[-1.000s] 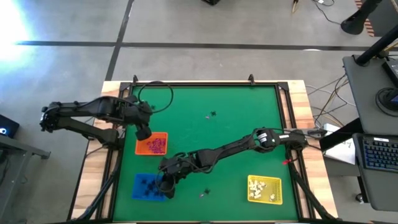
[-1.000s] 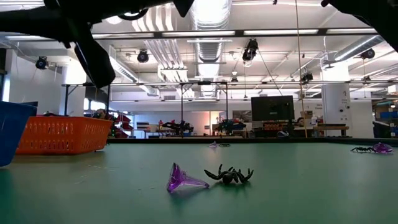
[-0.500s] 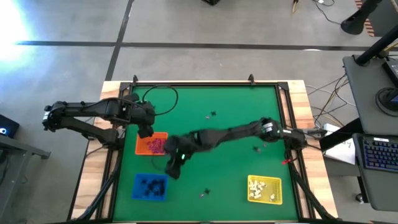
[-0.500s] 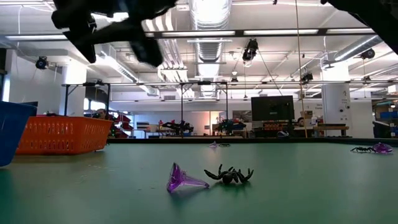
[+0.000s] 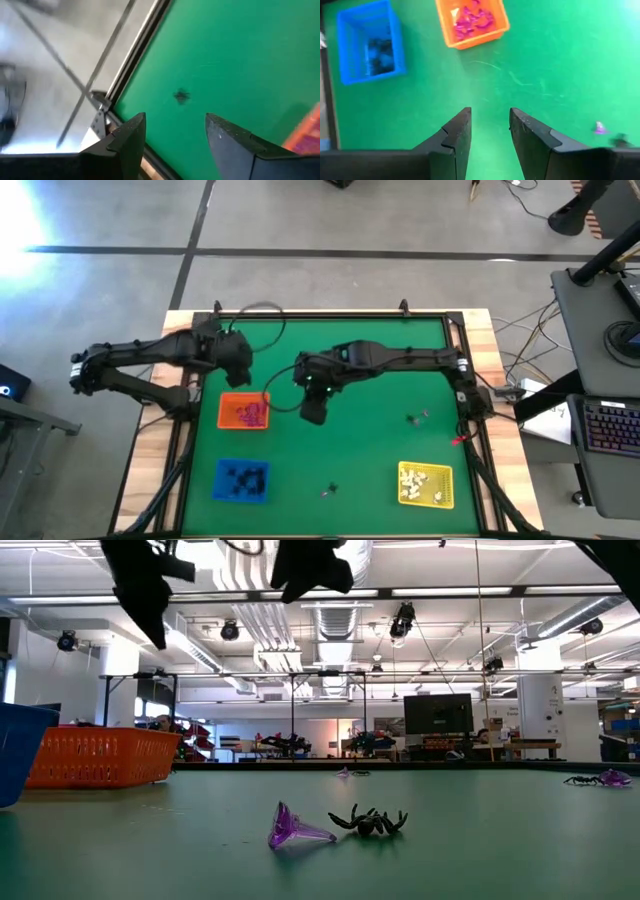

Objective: Sort Halloween decoration
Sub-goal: Put the black spider toy into the blue bin

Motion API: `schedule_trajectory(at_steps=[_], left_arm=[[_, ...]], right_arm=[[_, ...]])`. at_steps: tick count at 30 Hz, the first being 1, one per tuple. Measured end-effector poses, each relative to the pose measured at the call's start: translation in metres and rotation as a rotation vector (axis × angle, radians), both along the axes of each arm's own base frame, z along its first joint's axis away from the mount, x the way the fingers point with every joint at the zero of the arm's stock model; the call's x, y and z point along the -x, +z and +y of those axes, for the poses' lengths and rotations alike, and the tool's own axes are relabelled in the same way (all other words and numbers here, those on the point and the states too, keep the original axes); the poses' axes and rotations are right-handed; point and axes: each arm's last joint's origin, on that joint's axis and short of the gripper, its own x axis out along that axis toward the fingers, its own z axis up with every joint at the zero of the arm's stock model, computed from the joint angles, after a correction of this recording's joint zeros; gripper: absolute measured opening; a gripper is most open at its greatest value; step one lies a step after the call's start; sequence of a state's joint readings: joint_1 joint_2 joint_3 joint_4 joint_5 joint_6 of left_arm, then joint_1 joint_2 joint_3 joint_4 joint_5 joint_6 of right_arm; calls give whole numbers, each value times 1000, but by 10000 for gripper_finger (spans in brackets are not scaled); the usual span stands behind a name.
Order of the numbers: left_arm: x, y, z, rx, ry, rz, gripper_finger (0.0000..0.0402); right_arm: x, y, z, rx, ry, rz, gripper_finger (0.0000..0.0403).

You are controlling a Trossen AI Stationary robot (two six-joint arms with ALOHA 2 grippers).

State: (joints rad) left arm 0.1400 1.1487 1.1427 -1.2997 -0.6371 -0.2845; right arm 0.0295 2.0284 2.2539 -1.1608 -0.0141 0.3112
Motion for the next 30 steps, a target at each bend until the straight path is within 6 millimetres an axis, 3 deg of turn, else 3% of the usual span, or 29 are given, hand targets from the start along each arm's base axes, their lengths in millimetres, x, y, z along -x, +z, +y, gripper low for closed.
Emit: schedule_trajectory(at_steps=[7,13,16,20,30], left_arm=[[-3,-11,74,114,236,-97,185],[15,-35,135,390,403,-194,185],[22,-48,159,448,468,-218,185],[25,-67,178,496,530,-181,185],[7,-124,201,675,530,-94,185]], right_arm=[[6,7,-19,71,42,-3,133],[12,3,-37,119,91,68,137],[15,2,-45,132,104,98,137],[16,1,-52,139,102,107,139],[19,0,-52,156,149,142,139]])
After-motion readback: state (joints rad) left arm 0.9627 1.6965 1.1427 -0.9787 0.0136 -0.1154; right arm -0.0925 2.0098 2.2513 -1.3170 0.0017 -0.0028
